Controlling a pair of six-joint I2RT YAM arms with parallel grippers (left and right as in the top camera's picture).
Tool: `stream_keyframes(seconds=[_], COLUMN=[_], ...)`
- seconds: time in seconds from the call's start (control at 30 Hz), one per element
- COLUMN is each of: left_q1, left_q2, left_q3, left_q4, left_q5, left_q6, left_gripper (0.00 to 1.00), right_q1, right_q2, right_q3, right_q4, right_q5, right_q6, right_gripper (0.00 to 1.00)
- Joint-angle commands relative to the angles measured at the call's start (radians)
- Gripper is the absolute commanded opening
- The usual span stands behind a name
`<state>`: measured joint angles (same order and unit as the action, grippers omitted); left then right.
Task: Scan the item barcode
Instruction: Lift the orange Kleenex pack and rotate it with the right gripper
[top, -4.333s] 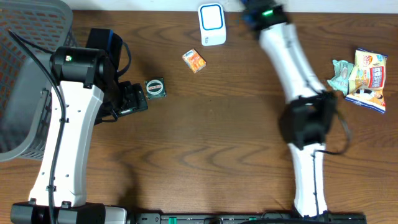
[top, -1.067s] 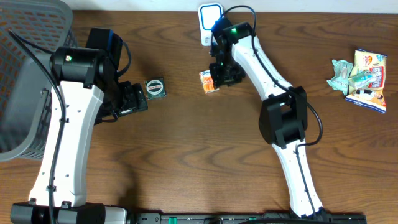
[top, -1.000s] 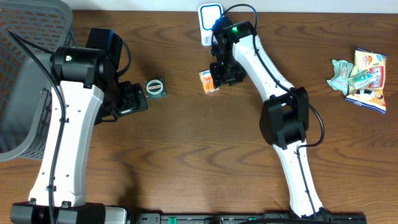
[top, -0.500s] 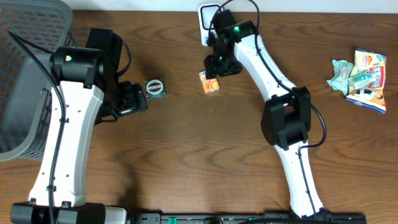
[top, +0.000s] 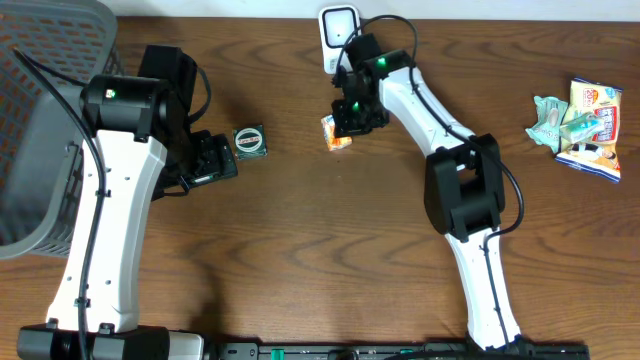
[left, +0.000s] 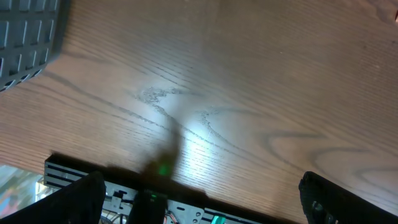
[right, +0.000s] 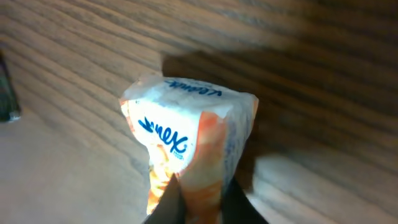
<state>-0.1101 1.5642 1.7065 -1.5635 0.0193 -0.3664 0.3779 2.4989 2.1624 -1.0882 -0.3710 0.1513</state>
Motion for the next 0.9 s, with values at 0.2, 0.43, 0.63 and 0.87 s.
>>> stream_keyframes(seconds=[0.2, 0.43, 0.63, 0.87], left_q1=[0.002, 0.002, 0.002, 0.002], left_q2=[0.004, 0.004, 0.004, 0.004], left_q3=[-0.001, -0.001, -0.001, -0.001], left_q4=[-0.003, -0.003, -0.003, -0.003], left_q5=[-0.013, -0.013, -0.013, -0.013], left_q6=[-0.002, -0.002, -0.002, -0.002], left_gripper=[0.98, 0.98, 0.98, 0.98], right_q1=[-0.074, -0.117, -0.135, -0.122], right_q2=[-0.133, -0.204, -0.204, -0.205], right_q3=[0.032, 0.032, 0.032, 0.028], right_q4=[-0.037, -0.243, -0.512, -0.611], right_q5=[-0.449, -0.899, -1.035, -1.058], right_q6=[-0.056, -0.391, -0.764, -0.871], right_gripper=[0.01, 0.01, 0.01, 0.01])
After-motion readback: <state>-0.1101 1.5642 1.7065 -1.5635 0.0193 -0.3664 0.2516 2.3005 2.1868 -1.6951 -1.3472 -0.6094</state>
